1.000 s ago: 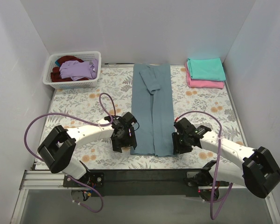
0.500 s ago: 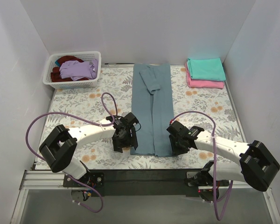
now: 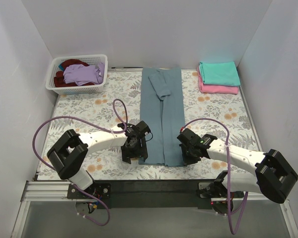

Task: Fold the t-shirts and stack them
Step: Fold the tshirt

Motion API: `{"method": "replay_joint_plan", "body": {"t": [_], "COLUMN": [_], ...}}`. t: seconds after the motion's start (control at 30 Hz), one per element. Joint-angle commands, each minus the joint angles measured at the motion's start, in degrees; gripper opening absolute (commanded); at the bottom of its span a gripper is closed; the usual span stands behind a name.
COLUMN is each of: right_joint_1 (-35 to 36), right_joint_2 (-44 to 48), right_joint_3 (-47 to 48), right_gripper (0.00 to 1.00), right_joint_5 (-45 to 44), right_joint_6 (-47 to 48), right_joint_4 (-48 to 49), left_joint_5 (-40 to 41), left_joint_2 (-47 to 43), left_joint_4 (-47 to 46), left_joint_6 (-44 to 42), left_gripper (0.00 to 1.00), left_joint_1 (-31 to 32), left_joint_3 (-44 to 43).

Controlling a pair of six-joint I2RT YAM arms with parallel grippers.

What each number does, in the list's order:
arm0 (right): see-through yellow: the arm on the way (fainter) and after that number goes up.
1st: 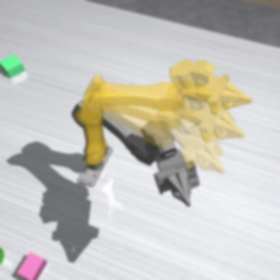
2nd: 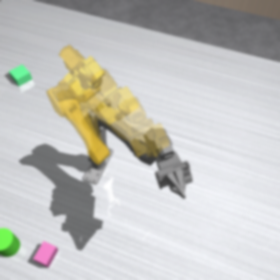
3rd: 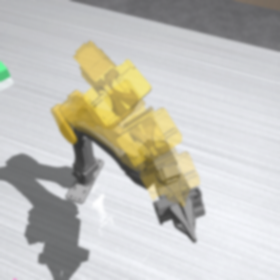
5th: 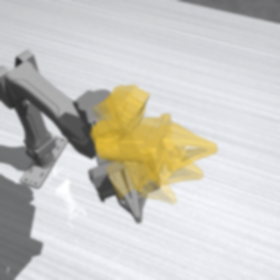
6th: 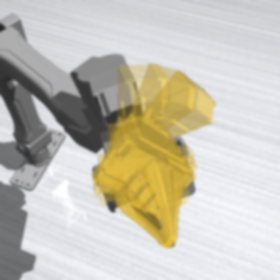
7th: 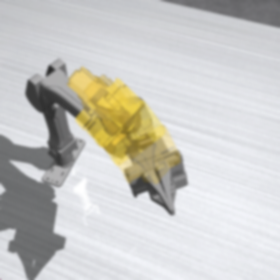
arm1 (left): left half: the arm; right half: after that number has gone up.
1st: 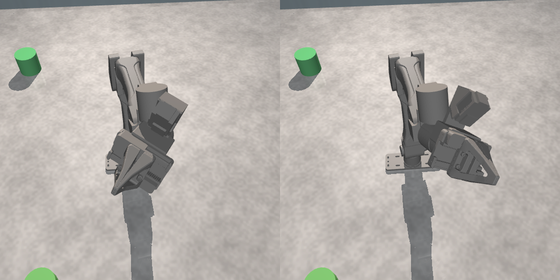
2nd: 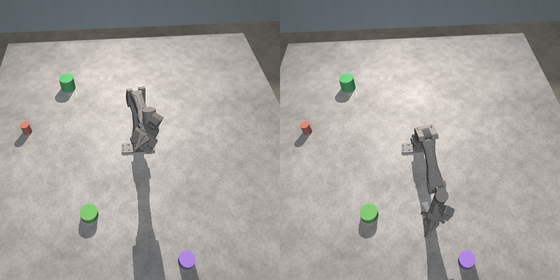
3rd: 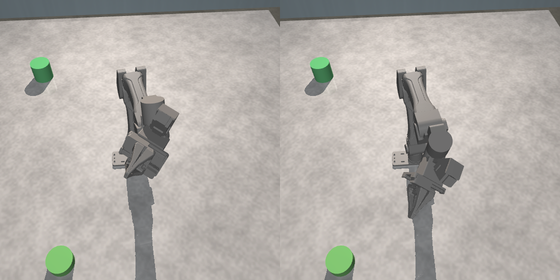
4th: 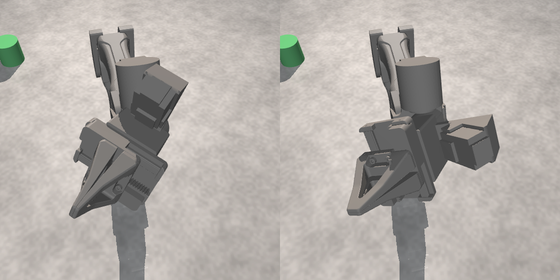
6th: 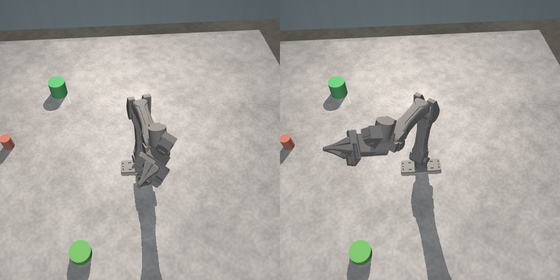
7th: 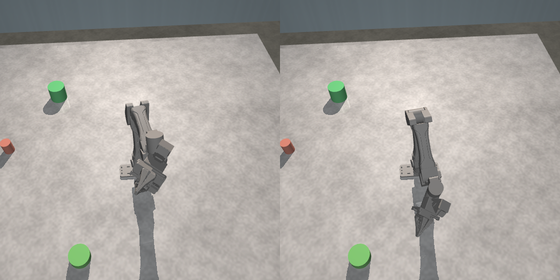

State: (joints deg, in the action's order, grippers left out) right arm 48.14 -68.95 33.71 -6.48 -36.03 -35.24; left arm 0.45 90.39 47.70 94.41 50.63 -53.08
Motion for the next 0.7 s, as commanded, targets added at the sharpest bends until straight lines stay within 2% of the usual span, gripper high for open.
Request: {"method": "replay_joint_plan", "body": {"t": [0.0, 0.17, 0.3, 0.4, 0.6, 0.67], "right_joint_1": [0.4, 0.4, 0.3, 0.3, 0.3, 0.4], "right_joint_2": [-0.7, -1.2, -1.5, -1.1, -1.3, -1.2], "right_joint_3": [-2.0, -2.2, -2.2, -2.3, -2.2, -2.2], "right_gripper": [0.01, 0.01, 0.01, 0.01, 0.01, 0.01], "right_joint_5": [-1.7, -1.4, -1.3, -1.3, -1.3, -1.3], "right_joint_6": [0.5, 0.9, 1.0, 1.1, 1.2, 1.3], "right_joint_4": [-3.4, -3.0, -2.8, -2.7, -2.7, -2.6], "left_joint_5": [0.6, 0.7, 0.9, 0.6, -0.4, -0.4], "left_joint_2": [0.0, 1.3, 2.2, 3.5, 6.5, 7.0], "left_joint_4": [0.7, 0.7, 0.1, -0.4, -2.1, -2.3], "left_joint_6": [0.8, 0.8, 1.1, 1.2, 1.1, 1.0], "left_gripper": [0.66, 0.61, 0.52, 0.51, 0.36, 0.34], "left_joint_1": [0.6, 1.0, 1.4, 1.7, 2.0, 2.0], "left_joint_3": [-2.2, -2.8, -2.7, -2.6, -1.6, -1.4]}}
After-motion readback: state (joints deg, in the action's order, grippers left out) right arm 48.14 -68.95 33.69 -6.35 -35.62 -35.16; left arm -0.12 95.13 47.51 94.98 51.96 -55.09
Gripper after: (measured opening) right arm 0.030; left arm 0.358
